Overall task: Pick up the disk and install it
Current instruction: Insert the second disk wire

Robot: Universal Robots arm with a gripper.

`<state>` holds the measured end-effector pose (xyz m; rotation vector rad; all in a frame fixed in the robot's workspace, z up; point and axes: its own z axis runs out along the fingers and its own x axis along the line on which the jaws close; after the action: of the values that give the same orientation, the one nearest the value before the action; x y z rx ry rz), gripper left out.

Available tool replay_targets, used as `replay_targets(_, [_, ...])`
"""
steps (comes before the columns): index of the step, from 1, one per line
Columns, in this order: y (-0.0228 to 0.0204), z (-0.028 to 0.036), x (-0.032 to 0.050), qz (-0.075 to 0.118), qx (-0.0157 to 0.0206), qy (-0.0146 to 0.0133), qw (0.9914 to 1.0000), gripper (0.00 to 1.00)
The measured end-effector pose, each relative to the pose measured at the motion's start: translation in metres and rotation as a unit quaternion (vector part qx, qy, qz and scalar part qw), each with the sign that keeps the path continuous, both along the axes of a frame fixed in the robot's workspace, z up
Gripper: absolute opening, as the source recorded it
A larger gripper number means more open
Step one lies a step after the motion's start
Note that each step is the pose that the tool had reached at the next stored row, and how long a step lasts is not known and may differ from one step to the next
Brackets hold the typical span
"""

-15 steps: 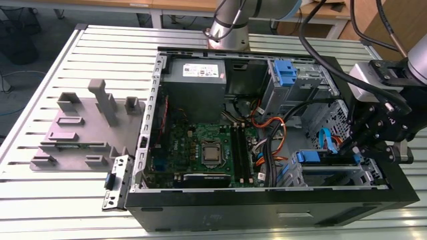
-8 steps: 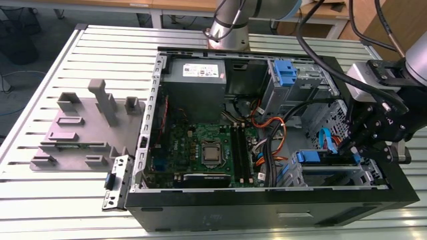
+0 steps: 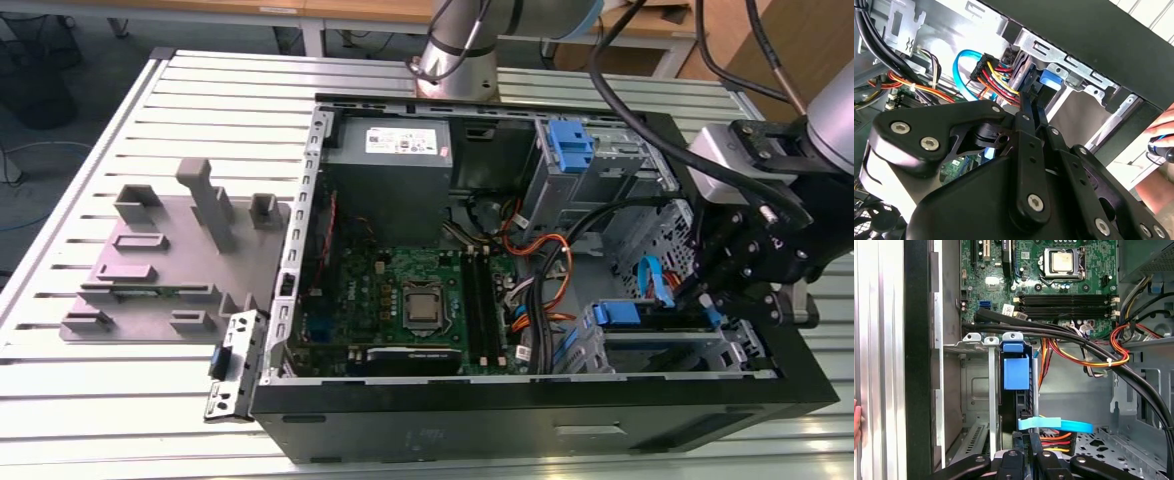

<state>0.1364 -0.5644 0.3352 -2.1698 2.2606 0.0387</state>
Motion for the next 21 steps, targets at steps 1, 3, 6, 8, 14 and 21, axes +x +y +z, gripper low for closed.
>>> replay_targets(1, [0.0001, -0.0003, -0.0002, 0.000, 0.0000, 0.0000, 1.00000, 0.16])
replay_targets(3, [0.0000, -0.0016, -0.0003, 0.000, 0.0000, 0.0000, 1.00000, 0.16])
replay_targets(6, [0.0000, -0.0030, -0.0004, 0.000, -0.0001, 0.0000, 1.00000, 0.16])
replay_targets(8, [0.0000, -0.0037, -0.0005, 0.000, -0.0001, 0.0000, 1.00000, 0.16])
replay_targets(14, [0.0000, -0.0051, -0.0005, 0.000, 0.0000, 0.0000, 1.00000, 0.16])
replay_targets(21, [0.0000, -0.0054, -0.0005, 0.000, 0.0000, 0.0000, 1.00000, 0.17])
